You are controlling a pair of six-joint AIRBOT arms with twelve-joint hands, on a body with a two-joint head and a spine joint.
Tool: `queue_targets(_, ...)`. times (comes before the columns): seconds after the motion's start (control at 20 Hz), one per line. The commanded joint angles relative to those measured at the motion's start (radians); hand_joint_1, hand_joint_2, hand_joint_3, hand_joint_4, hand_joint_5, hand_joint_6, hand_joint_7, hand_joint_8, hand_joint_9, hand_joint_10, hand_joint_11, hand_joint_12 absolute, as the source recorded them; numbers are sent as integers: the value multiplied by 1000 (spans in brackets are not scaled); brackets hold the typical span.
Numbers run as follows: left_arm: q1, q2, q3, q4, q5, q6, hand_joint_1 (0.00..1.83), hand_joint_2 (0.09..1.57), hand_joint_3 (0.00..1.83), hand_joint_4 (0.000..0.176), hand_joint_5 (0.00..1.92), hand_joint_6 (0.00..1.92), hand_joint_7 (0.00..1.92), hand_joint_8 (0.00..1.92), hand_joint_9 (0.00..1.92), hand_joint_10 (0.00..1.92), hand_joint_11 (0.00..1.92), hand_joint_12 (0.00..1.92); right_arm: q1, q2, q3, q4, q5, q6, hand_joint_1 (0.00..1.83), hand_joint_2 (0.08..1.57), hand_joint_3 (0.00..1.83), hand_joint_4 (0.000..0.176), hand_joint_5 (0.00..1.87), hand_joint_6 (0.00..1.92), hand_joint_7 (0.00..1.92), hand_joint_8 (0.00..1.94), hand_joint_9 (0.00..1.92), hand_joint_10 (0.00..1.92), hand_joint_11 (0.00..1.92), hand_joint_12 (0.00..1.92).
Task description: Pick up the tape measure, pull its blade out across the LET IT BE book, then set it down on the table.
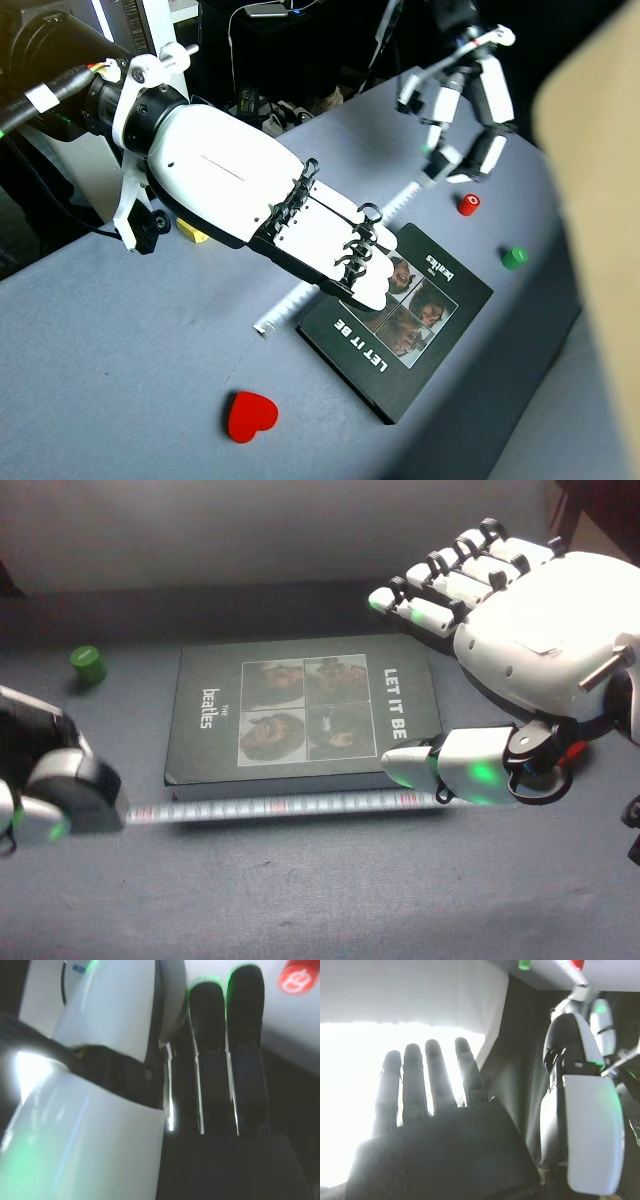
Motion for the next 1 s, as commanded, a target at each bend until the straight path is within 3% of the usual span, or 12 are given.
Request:
queue_targets(0.0,11,4,-3,3,-105,-21,1363,1168,1,0,767,1065,837,1190,906,1341,864,1161,6,3,-5,-77,-28,0,160,1063,5,79,0,0,0,0,0,0,11,5)
queue_targets(0.3,100,-82,22,24,-185,-67,1362,1171,0,0,766,1077,833,1197,896,1354,852,1167,1,3,-7,-77,-23,0,158,1068,6,79,0,0,0,0,0,0,17,9)
queue_targets(0.8,195,-147,79,78,-257,-110,1363,1166,0,0,776,1074,840,1178,907,1338,855,1162,0,2,-8,-77,-19,0,168,1067,2,79,0,0,0,0,0,0,19,15)
queue_targets(0.9,201,-152,77,78,-259,-106,1364,1164,0,0,731,1126,891,1118,923,1332,804,1198,0,2,-8,-77,-19,0,166,1068,2,78,0,0,0,0,8,3,45,28)
queue_targets(0.95,203,-155,76,79,-263,-102,1353,1190,3,0,681,1251,842,1152,846,1402,758,1213,0,2,-8,-77,-18,0,166,1068,2,78,0,0,0,0,9,3,31,23)
